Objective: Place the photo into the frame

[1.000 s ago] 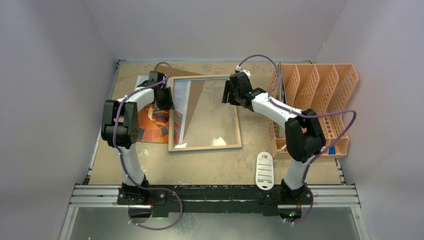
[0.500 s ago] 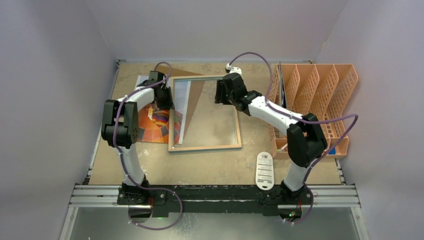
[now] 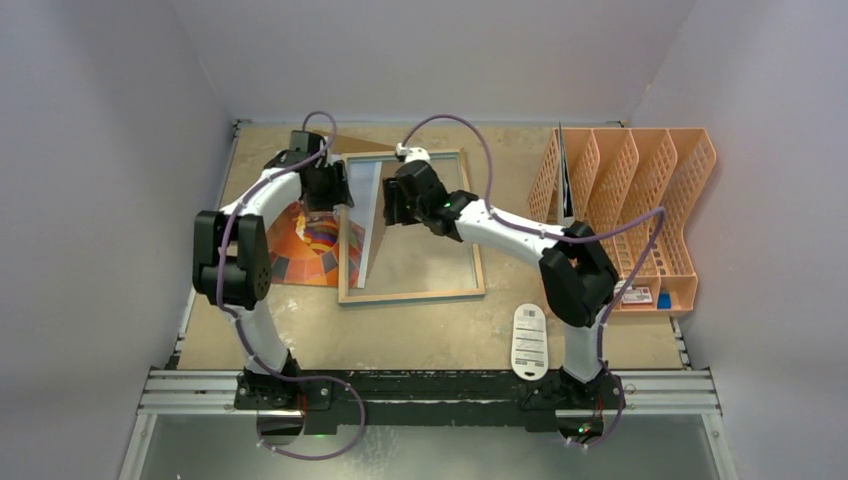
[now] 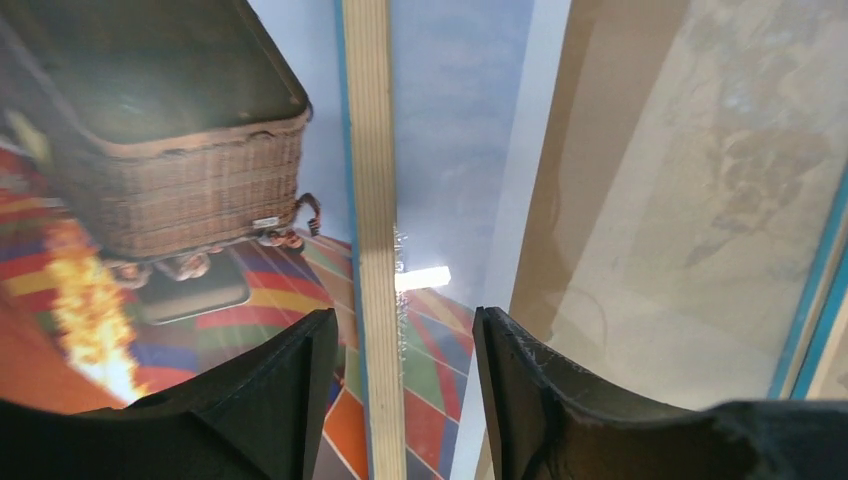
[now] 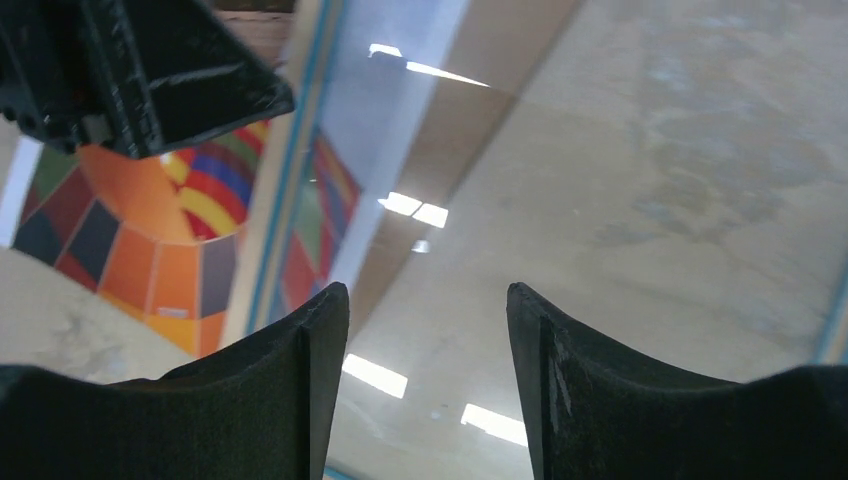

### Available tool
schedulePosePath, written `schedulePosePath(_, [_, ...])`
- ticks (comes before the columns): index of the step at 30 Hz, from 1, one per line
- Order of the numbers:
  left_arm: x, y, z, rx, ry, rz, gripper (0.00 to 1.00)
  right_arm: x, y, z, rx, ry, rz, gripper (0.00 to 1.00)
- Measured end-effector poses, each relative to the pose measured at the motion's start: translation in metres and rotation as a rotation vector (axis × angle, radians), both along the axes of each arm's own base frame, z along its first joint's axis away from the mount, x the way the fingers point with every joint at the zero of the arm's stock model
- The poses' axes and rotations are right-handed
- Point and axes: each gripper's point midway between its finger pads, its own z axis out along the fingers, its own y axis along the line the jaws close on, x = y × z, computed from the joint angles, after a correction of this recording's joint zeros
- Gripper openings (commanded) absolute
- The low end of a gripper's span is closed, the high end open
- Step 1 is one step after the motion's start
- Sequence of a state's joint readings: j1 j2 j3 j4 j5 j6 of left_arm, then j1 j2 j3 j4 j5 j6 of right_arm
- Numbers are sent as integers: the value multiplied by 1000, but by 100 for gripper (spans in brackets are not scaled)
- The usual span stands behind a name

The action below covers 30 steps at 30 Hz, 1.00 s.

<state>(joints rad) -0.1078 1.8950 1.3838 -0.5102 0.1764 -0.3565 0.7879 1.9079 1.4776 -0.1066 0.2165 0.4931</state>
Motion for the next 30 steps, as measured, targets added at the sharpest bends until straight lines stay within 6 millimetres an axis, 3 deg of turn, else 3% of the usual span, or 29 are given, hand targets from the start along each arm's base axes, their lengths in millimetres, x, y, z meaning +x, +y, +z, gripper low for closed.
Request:
schedulePosePath(5, [8,22,49,54,-134,91,54,-16,55,9,50,-19,106,59])
schedulePosePath(10, [2,62,67,99,-190,245,50,-13,103,9,90,-51,161,58])
schedulePosePath(14, [-8,92,47,87,-153,371,46,-3,131,-3,68,-101,145,59])
schedulePosePath(17, [-20,101,24,48,-97,435,44,8,150,-15,33,-152,121,56])
schedulePosePath(24, [-31,91,1,-26,-43,450,42,27,162,-35,-67,-263,99,52])
schedulePosePath(30, [-29,86,-4,-70,-31,448,41,46,164,-29,-111,-364,87,52])
